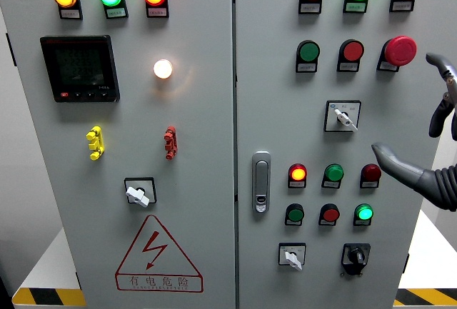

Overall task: Rotate and turn off gray switch
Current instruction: 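Raise the right hand toward the upper white rotary switch knob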

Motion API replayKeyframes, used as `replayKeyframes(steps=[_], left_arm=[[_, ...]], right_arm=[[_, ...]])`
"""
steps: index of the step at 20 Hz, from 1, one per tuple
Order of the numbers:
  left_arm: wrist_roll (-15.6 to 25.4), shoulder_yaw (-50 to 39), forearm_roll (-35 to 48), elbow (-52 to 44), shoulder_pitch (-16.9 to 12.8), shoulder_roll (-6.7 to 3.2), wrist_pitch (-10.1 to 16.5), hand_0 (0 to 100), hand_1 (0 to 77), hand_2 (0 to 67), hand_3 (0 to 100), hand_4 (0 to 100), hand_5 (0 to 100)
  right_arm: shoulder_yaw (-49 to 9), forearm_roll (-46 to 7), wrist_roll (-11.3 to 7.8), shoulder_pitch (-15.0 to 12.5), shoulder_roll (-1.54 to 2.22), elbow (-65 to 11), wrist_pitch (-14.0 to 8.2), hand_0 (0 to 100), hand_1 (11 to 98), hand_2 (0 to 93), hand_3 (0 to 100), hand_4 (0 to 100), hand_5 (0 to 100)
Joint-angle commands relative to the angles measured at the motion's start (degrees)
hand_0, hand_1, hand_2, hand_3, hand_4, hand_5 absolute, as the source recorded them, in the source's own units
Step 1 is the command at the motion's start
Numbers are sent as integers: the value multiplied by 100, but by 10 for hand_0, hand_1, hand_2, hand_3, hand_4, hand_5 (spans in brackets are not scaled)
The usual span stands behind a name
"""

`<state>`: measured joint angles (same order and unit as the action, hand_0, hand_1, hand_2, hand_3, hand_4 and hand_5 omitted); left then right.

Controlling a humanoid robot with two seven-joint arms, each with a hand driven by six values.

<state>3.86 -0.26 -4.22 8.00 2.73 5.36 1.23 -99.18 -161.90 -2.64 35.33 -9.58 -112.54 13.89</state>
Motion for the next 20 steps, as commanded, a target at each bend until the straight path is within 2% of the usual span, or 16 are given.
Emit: replayKeyframes(steps=[1,6,12,13,14,15,16,18,20], left_arm=[[1,0,0,0,0,0,0,0,0,132,183,95,118],[1,0,0,0,0,0,0,0,0,133,183,95,118],[1,0,0,0,0,0,0,0,0,133,183,95,118],[1,0,0,0,0,0,0,0,0,133,183,95,118],[1,0,0,0,0,0,0,0,0,133,183,95,118],[1,0,0,0,0,0,0,0,0,133,183,95,118],[1,0,0,0,0,0,0,0,0,133,183,95,118],[1,0,0,0,0,0,0,0,0,133,183,95,118],[1,0,0,0,0,0,0,0,0,133,183,96,118]], right_arm=[[-57,0,0,0,0,-5,0,0,425,67,824,934,884],[-84,0,9,-9,0,-5,0,0,426,67,825,933,894],[-23,0,255,-26,-9,30,0,0,416,64,825,934,895],[3,9,333,-26,0,39,0,0,412,62,824,934,895],[30,9,421,-26,-9,48,0,0,405,133,822,934,896],[117,18,535,-26,0,48,-9,0,402,187,820,934,897],[179,26,649,-26,-9,48,-18,0,401,220,820,934,897],[328,61,913,-35,0,48,-35,0,394,258,820,934,899],[513,79,1072,-35,0,83,-61,0,392,283,822,935,900]])
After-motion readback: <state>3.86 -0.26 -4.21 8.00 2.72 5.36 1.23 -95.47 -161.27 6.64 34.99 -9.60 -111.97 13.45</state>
